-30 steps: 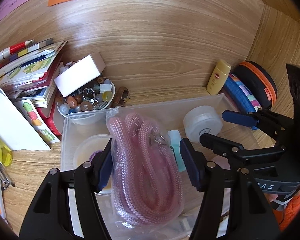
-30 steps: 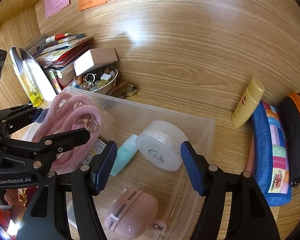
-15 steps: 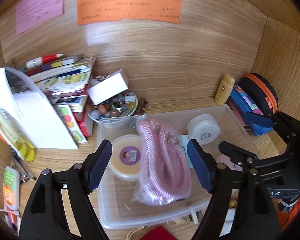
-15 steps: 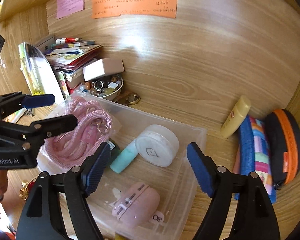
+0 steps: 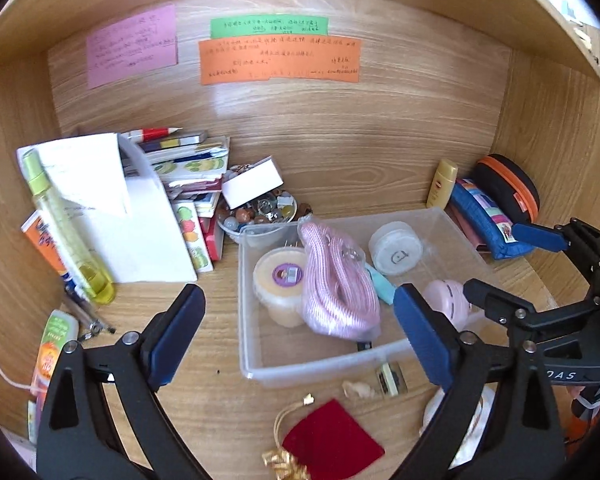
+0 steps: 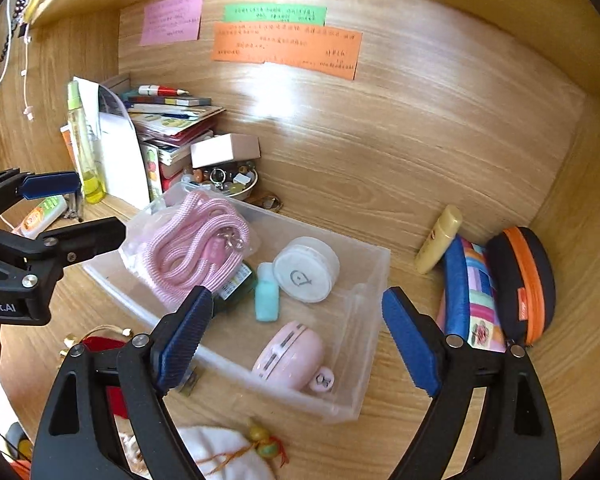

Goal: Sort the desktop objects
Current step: 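Move the left gripper to the red velvet pouch while the right reaches the gourd charm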

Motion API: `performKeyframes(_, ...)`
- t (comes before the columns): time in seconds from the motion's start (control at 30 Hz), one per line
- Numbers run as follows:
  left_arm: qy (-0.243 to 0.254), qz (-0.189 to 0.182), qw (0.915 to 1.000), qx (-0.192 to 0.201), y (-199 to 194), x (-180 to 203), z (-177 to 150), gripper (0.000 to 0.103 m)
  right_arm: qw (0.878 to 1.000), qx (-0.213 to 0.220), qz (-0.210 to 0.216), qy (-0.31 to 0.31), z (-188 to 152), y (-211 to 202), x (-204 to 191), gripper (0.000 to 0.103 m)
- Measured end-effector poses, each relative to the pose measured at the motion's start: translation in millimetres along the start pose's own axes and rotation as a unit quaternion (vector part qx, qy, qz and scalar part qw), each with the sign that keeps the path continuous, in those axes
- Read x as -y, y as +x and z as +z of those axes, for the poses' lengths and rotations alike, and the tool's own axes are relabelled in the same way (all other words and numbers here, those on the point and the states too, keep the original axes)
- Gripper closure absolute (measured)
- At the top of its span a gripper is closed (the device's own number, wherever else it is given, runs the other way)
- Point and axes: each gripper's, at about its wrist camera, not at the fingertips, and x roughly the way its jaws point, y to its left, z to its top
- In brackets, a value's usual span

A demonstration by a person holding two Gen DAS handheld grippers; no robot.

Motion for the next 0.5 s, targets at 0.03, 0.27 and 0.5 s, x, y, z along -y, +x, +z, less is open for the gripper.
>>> performKeyframes(0.03, -0.002, 0.001, 1.0000, 0.000, -3, -1, -3, 0.005, 1.000, 0.001, -0.001, 0.001, -3, -4, -2, 0.018)
performKeyframes(0.27, -0.009, 0.006, 0.9999, 0.000, -25, -4, -25, 0.005, 1.000, 0.011, 0.003, 0.017, -22, -28, -10, 0.009)
performKeyframes(0.5, 0.000, 0.009, 1.0000, -0.005, -39, 0, -51, 0.005, 0.999, 0.019, 0.008, 0.032, -45, -51, -16, 0.007)
